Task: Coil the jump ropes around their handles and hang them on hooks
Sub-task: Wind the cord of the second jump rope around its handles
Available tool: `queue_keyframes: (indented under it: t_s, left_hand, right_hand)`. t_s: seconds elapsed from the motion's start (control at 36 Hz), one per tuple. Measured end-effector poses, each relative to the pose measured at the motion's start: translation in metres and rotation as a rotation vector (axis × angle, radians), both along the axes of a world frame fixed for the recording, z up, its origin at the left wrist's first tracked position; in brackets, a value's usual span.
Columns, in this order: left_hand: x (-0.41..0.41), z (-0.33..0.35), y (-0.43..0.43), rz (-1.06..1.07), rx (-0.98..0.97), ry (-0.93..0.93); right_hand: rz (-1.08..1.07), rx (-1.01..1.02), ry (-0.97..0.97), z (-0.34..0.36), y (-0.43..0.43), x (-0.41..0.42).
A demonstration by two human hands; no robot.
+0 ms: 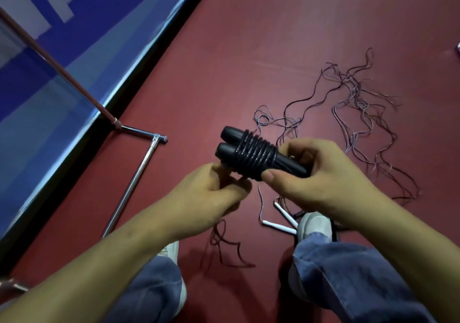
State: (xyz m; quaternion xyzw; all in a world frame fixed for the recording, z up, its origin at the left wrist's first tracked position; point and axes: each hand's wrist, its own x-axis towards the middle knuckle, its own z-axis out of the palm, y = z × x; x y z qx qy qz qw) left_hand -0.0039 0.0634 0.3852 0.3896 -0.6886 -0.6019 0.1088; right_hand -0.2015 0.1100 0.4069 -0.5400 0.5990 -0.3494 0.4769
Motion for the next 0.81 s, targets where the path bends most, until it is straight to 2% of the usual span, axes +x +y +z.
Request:
queue_keyframes:
  t_s: [0.17, 0.28, 0.39, 0.67, 0.81]
  left_hand:
    - [-0.003, -0.006, 0.007, 0.146, -0.035, 0.046]
    - [-0.004, -0.007, 0.008, 0.243, -0.032, 0.037]
    - [-0.006, -0.005, 0.007, 0.256, -0.068, -0.030]
    - [-0.008, -0.001, 0.006, 0.215, -0.114, -0.159]
    - [-0.005, -0.004, 0.016, 0.133, -0.275, -0.166]
  right_hand:
    - [0.075, 0.018, -0.053, 0.010, 0.002, -0.009]
    - [0.034, 0.044, -0.006, 0.002, 0.002, -0.011]
    - [-0.012, -0.002, 0.174, -0.010, 0.001, -0.007]
    - [0.049, -0.041, 0.114, -0.001, 0.004, -0.001]
    - [-0.037, -0.080, 0.184, -0.010, -0.002, 0.000]
